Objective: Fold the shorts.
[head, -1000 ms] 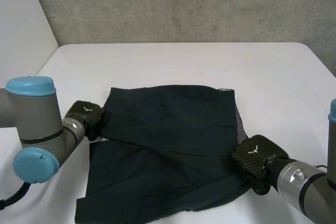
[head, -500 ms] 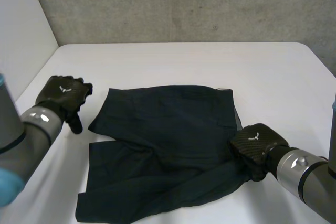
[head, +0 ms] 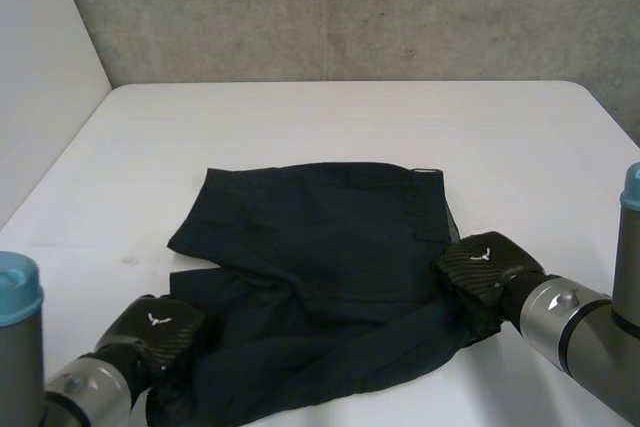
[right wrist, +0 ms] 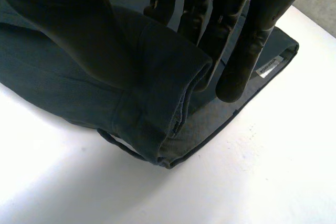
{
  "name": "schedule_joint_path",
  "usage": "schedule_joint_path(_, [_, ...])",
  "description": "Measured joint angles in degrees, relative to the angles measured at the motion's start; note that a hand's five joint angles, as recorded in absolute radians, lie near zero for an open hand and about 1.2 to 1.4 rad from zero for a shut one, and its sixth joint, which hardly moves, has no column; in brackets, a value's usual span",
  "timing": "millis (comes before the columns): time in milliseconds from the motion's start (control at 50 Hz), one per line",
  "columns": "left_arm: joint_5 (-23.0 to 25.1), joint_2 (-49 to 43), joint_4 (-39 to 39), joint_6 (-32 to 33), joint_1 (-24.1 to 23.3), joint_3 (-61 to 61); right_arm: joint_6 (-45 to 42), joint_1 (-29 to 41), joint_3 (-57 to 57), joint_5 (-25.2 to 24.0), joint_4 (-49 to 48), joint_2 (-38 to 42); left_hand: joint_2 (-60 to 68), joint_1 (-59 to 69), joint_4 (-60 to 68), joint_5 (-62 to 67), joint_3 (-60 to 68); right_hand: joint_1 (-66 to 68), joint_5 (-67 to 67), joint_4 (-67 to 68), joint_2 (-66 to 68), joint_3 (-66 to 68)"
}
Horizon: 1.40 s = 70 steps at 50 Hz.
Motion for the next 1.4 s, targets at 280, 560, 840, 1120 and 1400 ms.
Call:
schedule_joint_path(280, [0.0, 8.6, 1.2, 0.3, -0.3, 3.0, -3.6, -0.6, 1.0, 0.2, 4.9, -7.0, 30.7, 26.7, 30.7, 27.2, 30.2, 0.0, 0.0, 0.0, 0.0, 0.0])
schedule_joint_path(560, [2.9, 30.9, -17.9, 0.4, 0.2, 14.8, -12.5, -0.9, -6.7, 0.1, 17.8, -24.3, 30.9, 26.7, 30.8, 27.2, 30.5, 0.0, 0.0, 0.0, 0.0, 0.0])
schedule_joint_path(840, [6.4, 29.2, -18.0, 0.3, 1.9, 14.0, -12.4, -1.3, -9.1, -0.5, 20.0, -22.5, 30.9, 26.7, 30.9, 27.2, 30.5, 0.0, 0.0, 0.0, 0.0, 0.0])
schedule_joint_path(1120, [5.2, -5.3, 5.1, 0.7, 4.3, 21.4, -11.4, -2.3, -16.1, -0.8, 4.3, 2.5, 31.0, 26.7, 31.0, 27.2, 30.6, 0.0, 0.0, 0.0, 0.0, 0.0])
schedule_joint_path(1400, [-2.2, -35.2, 6.5, 1.4, 4.4, 50.8, -11.7, -0.5, -34.3, 4.5, -8.5, 26.1, 31.0, 26.7, 31.0, 27.2, 30.6, 0.0, 0.0, 0.0, 0.0, 0.0])
